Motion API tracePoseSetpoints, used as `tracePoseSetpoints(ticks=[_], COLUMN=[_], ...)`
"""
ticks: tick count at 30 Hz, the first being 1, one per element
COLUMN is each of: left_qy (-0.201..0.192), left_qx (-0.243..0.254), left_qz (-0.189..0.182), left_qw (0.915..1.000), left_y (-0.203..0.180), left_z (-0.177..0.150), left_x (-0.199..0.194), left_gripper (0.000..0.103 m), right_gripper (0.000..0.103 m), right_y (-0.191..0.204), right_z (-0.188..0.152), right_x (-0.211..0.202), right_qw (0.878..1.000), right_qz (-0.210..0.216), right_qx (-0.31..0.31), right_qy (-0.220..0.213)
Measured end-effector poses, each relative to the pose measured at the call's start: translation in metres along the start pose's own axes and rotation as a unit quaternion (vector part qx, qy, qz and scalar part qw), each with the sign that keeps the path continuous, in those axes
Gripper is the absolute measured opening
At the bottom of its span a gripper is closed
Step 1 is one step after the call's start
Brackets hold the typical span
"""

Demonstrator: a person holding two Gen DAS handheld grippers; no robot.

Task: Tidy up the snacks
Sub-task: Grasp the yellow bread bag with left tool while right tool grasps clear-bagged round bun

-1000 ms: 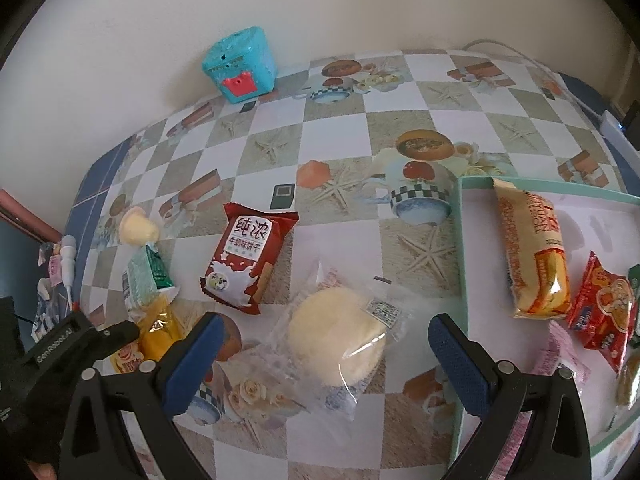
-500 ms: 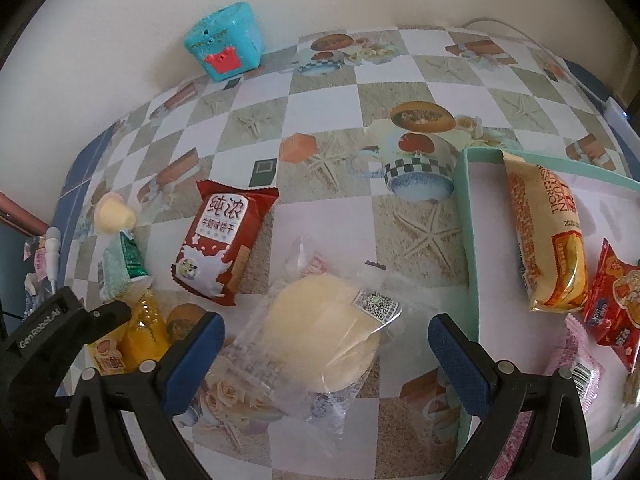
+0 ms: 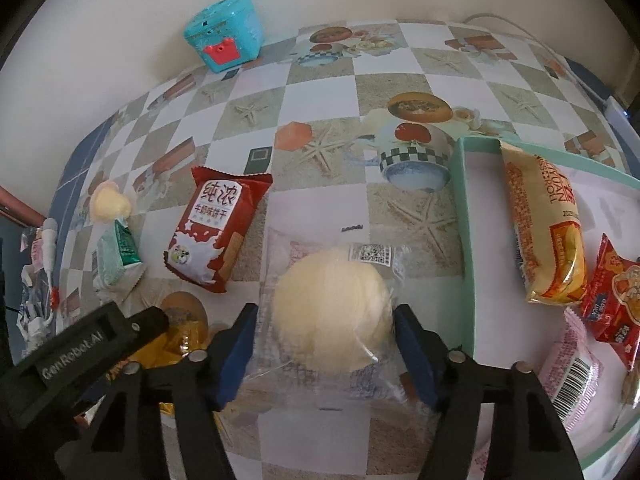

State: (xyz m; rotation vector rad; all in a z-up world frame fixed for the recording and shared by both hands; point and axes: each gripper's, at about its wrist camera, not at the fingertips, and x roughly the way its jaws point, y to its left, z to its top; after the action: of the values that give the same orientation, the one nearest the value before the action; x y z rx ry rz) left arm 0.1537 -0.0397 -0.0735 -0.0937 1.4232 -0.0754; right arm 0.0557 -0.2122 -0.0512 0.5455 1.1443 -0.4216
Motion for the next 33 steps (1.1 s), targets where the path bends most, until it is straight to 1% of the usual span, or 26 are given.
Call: tracePoseSetpoints(ticks=[2, 4, 6, 10, 13, 15, 17, 25, 29, 30, 31, 33], left_qy=[-0.001, -0.005, -0.010, -0.010, -0.008, -0.008, -0.011, -0.021, -0.026, -0.027, -0.028, -0.033], left_qx=[0.006, 0.014, 0.025, 0.034, 0.035, 0.035, 0.035, 0.042, 0.043, 0.043, 0.043, 0.043], left_qz=[0.003, 0.009, 0.014, 0.009, -0.003, -0.010, -0.013, -0.025, -0.030, -0.033, -0.035, -0.037], left_qw=[1.0000, 0.9998, 0.9995, 0.9993, 0.9993, 0.9993, 0.9992, 0.9986, 0.9983, 0.9982, 0.9981, 0.9978], left_y=[-0.004, -0.007, -0.013, -0.019, -0.019, -0.013, -0.015, -0.013, -0.011, -0.009, -0.010, -0.008], left_z=[-0.003, -0.007, -0.015, -0.019, -0.025, -0.027, -0.030, -0.028, -0.028, -0.028, -0.029, -0.030], left_x=[0.000, -0.003, -0.006, -0.006, -0.008, -0.013, -0.018, -0.029, -0.038, -0.042, -0.044, -0.050], left_gripper=[0.083, 0.071, 0.065, 0.058, 0.053, 0.051, 0.049, 0.042, 0.041, 0.040, 0.040, 0.038], right_gripper=[0.065, 0.063, 0.062, 0.061, 0.061, 0.061, 0.060, 0.060, 0.060, 0.057, 0.050, 0.049], right_y=[-0.003, -0.006, -0.008, -0.014, -0.017, -0.019, -0.020, -0.025, -0.029, -0.030, -0.031, -0.034], right_z=[-0.001, -0.004, -0.005, -0.008, -0.011, -0.013, -0.015, -0.019, -0.022, -0.022, -0.023, -0.024], right_x=[-0.002, -0.004, -0.006, -0.008, -0.012, -0.018, -0.024, -0.050, -0.063, -0.066, -0.069, -0.077], right_qw=[1.000, 1.000, 1.000, 1.000, 1.000, 1.000, 1.000, 0.999, 0.999, 0.999, 0.998, 0.998], right_qz=[-0.002, -0.001, -0.004, -0.004, -0.001, 0.004, 0.003, 0.015, 0.013, 0.015, 0.017, 0.021], right_qx=[0.001, 0.003, 0.004, 0.012, 0.017, 0.020, 0.021, 0.030, 0.034, 0.036, 0.038, 0.045], right_qy=[0.000, 0.001, 0.003, 0.005, 0.005, 0.003, -0.002, -0.020, -0.032, -0.035, -0.037, -0.045])
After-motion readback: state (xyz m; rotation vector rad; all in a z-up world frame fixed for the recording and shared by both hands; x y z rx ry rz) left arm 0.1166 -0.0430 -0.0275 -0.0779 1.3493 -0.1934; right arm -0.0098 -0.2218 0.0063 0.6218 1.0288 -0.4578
